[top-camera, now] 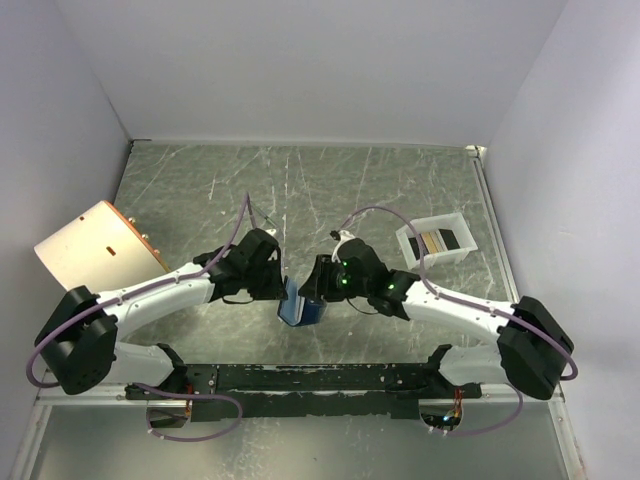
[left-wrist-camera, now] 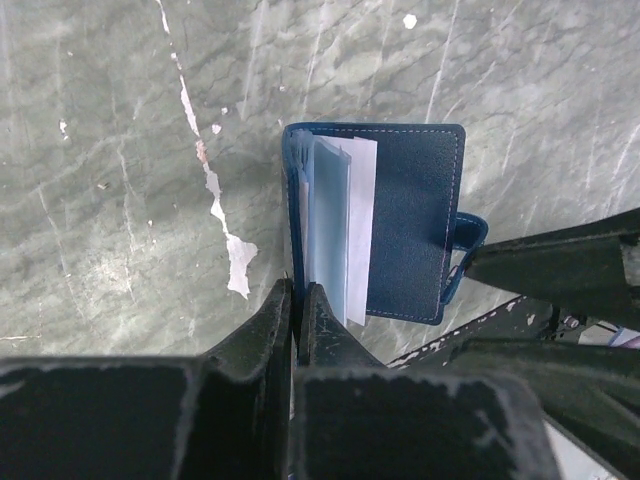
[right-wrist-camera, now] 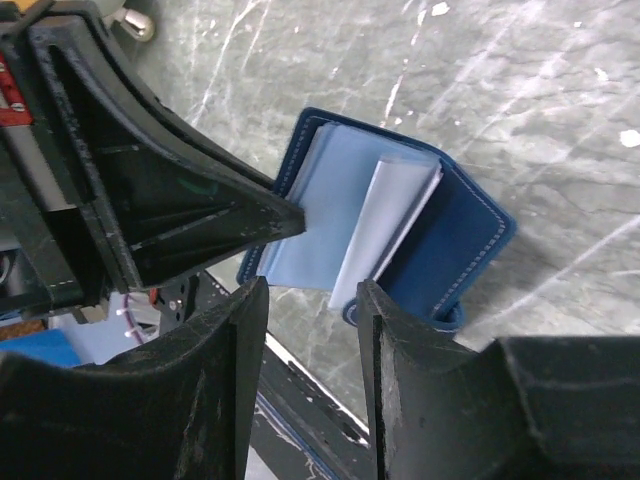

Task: Put the credit cards into the card holder
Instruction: Open the card holder at the center of the board.

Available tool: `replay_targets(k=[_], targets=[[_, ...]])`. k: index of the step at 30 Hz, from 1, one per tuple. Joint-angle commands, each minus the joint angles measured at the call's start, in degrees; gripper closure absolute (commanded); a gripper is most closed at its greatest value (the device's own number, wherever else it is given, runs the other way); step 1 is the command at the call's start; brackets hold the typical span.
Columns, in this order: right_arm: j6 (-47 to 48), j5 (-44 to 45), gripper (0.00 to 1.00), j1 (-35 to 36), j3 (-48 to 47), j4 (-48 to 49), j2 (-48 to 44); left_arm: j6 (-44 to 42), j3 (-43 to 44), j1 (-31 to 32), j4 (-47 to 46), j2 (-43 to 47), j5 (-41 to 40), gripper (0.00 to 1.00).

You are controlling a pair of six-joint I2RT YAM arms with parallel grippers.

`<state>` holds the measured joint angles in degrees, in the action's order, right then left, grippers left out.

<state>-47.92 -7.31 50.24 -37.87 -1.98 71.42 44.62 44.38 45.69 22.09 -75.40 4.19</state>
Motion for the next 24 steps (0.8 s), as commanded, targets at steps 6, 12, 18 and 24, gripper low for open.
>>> replay_targets(k=[6,12,18,24], targets=[[-0.8,-1.6,0.55,1.0,0.3,7.6,8.1,3.0,1.5,0.5,0.7,0.1,-0.9,0.93],[1.0,0.9,0.55,1.2,-0.7,5.4,14.5,4.5,0.0,0.5,0.2,0.9,-0.2,0.93],[4.5,8.3,0.61,1.2,-2.2,-1.4,17.6,5.5,-2.3,0.5,-2.2,3.0,1.6,0.93],[6.9,15.3,0.70,1.3,-2.3,-8.8,19.0,5.7,-2.5,0.5,-2.1,5.6,2.1,0.93]])
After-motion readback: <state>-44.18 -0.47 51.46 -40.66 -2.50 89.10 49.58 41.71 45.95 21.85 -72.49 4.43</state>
